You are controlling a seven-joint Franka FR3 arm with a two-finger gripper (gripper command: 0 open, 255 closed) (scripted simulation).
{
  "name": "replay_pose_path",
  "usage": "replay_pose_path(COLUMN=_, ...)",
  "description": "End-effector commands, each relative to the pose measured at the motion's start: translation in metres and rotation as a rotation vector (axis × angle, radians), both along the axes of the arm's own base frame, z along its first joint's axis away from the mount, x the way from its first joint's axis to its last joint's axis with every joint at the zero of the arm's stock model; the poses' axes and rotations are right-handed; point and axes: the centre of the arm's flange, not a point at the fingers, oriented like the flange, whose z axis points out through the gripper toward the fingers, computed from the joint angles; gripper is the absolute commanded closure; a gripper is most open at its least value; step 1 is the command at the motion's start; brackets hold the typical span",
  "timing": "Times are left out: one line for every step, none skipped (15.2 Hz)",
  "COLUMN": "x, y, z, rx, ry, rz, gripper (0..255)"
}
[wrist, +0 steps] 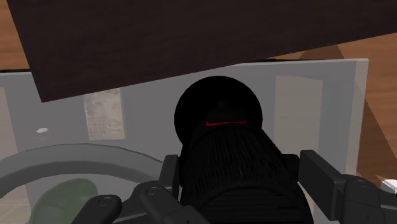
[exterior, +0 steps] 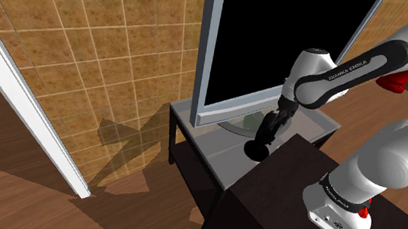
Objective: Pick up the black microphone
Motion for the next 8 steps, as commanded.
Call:
replay_pose_path(x=0.001, y=-0.001, z=0.013, rx=0.0, ry=-0.001, rz=0.0, gripper=255)
replay_pose_path(x=0.001, y=-0.001, z=0.018, rx=0.0, ry=-0.001, rz=0.0, gripper=255)
replay_pose_path(x=0.001, y=-0.001, z=0.023, rx=0.0, ry=-0.001, rz=0.0, gripper=255)
replay_pose_path(x=0.001, y=-0.001, z=0.028, rx=0.0, ry=-0.001, rz=0.0, gripper=255)
replay_pose_path(x=0.001, y=-0.001, z=0.034, rx=0.0, ry=-0.001, rz=0.0, gripper=255)
replay_pose_path(x=0.001, y=-0.001, z=0.039, rx=0.0, ry=-0.001, rz=0.0, gripper=255)
replay_pose_path(x=0.001, y=-0.001, z=0.04, rx=0.0, ry=-0.001, rz=0.0, gripper=255)
replay_pose_path(x=0.001, y=-0.001, z=0.04, rx=0.0, ry=-0.001, rz=0.0, gripper=255)
